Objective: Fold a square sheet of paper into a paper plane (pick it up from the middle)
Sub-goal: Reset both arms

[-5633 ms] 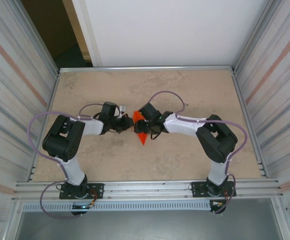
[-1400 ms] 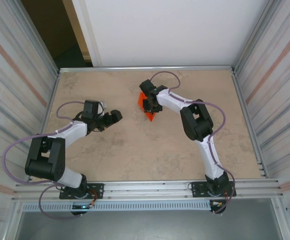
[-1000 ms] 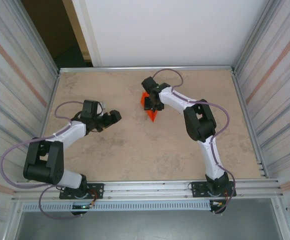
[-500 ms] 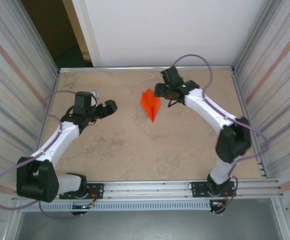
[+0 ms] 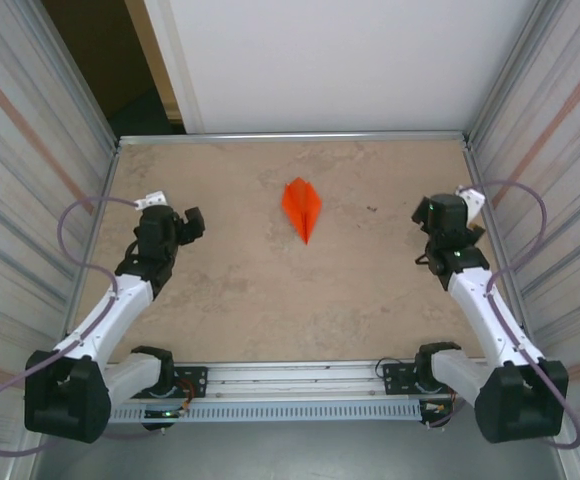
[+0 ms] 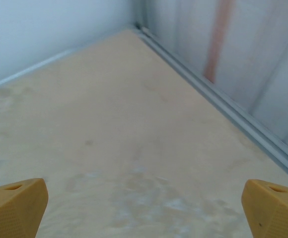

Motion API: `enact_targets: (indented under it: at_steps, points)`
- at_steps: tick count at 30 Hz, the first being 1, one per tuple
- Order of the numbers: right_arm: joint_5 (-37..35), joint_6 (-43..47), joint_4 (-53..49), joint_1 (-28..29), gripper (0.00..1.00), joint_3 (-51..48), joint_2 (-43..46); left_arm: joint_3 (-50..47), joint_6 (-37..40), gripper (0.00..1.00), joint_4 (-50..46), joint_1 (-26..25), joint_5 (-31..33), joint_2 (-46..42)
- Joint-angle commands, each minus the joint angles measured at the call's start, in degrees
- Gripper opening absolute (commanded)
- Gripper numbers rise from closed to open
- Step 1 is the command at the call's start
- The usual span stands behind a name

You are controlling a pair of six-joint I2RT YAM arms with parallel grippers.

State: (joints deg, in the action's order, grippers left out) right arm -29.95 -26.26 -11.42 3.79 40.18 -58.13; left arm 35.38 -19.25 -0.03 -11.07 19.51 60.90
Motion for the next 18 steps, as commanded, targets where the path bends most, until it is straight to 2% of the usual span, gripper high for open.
enact_targets:
  at_steps: [1,3,7,11,14,18]
  points:
    - [4.22,2.17,9.21,-5.28,0.99,-5.38,1.1,-3.27,7.79,0.99,9.75,0.86,9.95,-0.02]
    - [4.1,3.06,12.22,-6.43,0.99,-8.45,0.53,-4.95,10.07,0.99,12.34,1.99,9.18,0.55]
    - [5.14,6.76,18.5,-6.53,0.99,-11.98,-2.57,-8.82,13.22,0.99,18.52,5.22,1.76,2.13]
    - [12.11,11.59,31.44,-6.55,0.99,-17.2,-4.55,-12.31,13.95,0.99,26.8,8.84,-6.73,5.05]
    - [16.59,13.67,38.34,-6.65,0.99,-19.02,-6.46,-14.19,18.35,0.99,33.63,9.62,-14.88,7.52]
    - [20.14,15.13,44.14,-6.79,0.99,-19.51,-11.1,-15.55,20.84,0.99,38.73,9.7,-16.66,9.59]
